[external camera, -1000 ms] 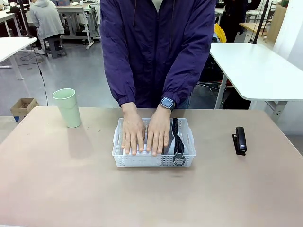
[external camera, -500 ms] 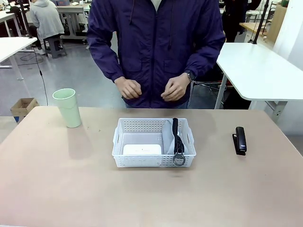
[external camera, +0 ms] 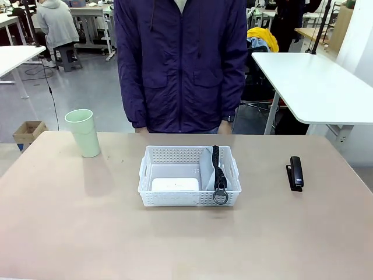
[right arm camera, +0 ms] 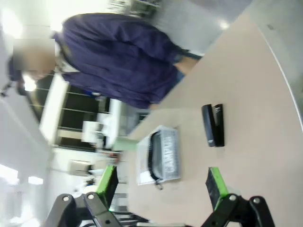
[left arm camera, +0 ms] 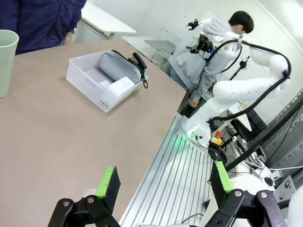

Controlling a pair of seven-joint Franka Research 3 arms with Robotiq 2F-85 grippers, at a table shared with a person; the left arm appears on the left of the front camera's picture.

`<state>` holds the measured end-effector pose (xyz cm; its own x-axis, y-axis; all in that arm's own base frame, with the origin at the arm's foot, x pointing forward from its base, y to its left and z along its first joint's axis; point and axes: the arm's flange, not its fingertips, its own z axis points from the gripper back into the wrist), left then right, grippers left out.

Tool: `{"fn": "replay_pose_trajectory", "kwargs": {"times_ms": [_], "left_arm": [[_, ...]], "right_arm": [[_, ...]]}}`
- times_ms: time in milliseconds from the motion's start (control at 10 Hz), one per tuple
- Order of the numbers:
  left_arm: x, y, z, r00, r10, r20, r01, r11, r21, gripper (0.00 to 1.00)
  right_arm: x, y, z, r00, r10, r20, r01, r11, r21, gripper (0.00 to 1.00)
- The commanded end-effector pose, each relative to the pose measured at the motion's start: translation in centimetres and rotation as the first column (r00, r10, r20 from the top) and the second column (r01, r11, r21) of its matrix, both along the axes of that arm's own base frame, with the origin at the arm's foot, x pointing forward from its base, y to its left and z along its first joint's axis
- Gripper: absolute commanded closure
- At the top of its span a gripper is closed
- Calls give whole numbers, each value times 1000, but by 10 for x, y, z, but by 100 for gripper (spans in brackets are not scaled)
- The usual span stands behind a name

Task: Efficiently arrange items inside the basket to fit them all.
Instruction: Pick up the Stapler and place it inside the Organizing basket.

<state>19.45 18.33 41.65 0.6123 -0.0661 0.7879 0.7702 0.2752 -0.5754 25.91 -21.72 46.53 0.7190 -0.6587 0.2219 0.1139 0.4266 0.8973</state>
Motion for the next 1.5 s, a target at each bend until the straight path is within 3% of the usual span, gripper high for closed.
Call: {"fn": "replay_pose_trajectory", "kwargs": {"times_ms": [0,300,400,500,700,900,1100,1200,1300,1400], "left_arm": [[0,-2,2,1000,4,29,-3,1000,-19,0],[0,-2,2,1000,4,29,-3,1000,-19,0],[0,-2,2,1000,4,29,-3,1000,-19,0],[0,-2,2,1000,4,29,-3,1000,-19,0],[0,-2,2,1000,4,29,-3,1000,-19,0],[0,-2,2,1000,4,29,-3,1000,-19,0],[0,-2,2,1000,4,29,-3,1000,-19,0],[0,-2,2,1000,4,29,-3,1000,-19,0],[0,-2,2,1000,4,29,-3,1000,-19,0],[0,-2,2,1000,4,29,-3,1000,-19,0]], "right_arm": [[39,106,14,963,25,-267,-91,967,-237,0],[106,205,-10,866,28,-500,-306,820,-483,0],[119,230,-22,839,40,-543,-367,779,-509,0],[131,251,-38,820,-28,-572,-370,736,-567,0],[142,266,-61,800,-118,-588,-356,696,-624,0],[149,264,-69,807,-126,-577,-348,688,-637,0],[152,259,-69,846,-49,-531,-360,683,-636,0],[146,251,-53,874,12,-486,-348,715,-607,0],[149,254,-70,817,-95,-568,-358,688,-631,0],[149,254,-70,817,-95,-568,-358,688,-631,0]]}}
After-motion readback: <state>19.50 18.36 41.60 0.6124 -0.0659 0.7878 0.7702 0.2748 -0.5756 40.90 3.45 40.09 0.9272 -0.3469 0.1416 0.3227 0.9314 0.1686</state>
